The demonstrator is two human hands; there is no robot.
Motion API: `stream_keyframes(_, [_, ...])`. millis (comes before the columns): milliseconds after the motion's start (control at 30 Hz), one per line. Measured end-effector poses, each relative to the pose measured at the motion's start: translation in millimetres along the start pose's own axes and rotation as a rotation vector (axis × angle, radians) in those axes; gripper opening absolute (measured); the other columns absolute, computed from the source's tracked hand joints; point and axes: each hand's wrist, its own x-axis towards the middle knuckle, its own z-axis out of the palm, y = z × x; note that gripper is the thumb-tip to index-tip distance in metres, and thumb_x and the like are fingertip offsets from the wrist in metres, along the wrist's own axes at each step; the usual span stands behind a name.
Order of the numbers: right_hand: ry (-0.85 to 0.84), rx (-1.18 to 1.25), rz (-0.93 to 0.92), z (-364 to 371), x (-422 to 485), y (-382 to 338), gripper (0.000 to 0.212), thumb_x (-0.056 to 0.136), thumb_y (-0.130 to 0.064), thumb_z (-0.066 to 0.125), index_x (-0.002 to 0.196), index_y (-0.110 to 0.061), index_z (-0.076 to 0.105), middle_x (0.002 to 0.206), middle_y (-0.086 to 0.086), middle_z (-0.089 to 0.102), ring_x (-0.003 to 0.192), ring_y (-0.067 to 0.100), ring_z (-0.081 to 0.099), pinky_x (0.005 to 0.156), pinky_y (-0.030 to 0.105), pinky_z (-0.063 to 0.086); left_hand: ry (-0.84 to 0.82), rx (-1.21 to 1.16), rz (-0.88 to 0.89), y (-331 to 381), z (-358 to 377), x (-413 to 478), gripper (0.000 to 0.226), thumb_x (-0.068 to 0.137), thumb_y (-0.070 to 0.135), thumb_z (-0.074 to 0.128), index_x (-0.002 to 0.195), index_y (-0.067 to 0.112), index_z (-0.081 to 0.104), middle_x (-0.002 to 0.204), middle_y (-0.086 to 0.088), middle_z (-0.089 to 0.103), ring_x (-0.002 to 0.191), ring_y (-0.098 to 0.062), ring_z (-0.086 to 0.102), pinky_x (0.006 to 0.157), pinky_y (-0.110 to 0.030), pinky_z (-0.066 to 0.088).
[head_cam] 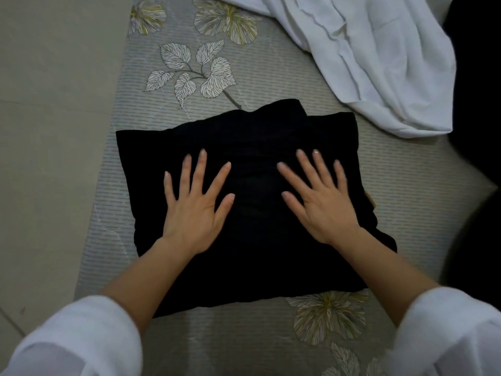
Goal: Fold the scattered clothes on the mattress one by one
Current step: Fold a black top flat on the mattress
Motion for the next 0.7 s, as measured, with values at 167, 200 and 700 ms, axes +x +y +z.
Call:
stream_keyframes(167, [-0.058,0.152,0.242,-0.1,-34.5,39.9,0.061,0.091,-0.063,0.014,0.147,-0.049,-0.003,0.161,-0.008,-0.003,0.148,0.019,-0.003,0.116,0.049,-0.001,-0.023,-0.024,-0.015,-9.7,-3.6,-14.3,0.059,0.094,0.058,0.009,0.149,0.042,-0.005,0.160,-0.001,-0.015,0.144,-0.016,-0.021,0.114,-0.046,-0.014])
stream_keyframes(200, [-0.007,0.252,0.296,-2.1,-41.0,44.8,0.064,0.092,-0.062,0.026,0.150,-0.044,0.005,0.161,-0.003,0.007,0.147,0.021,0.007,0.116,0.049,0.007,-0.018,-0.052,-0.015,-7.0,-6.2,-15.3,0.059,0.095,0.058,0.010,0.150,0.041,-0.004,0.160,-0.002,-0.015,0.144,-0.016,-0.021,0.114,-0.045,-0.014])
stream_keyframes(700, [-0.326,1.195,0.766,-71.6,-69.8,53.3,0.023,0.080,-0.019,0.073,0.099,-0.009,0.068,0.089,0.007,0.074,0.075,0.019,0.073,0.063,0.024,0.053,-0.265,-0.142,0.155,57.8,3.0,-65.3,0.063,0.095,0.058,0.010,0.147,0.037,-0.017,0.152,-0.003,-0.036,0.137,-0.018,-0.038,0.112,-0.038,-0.020])
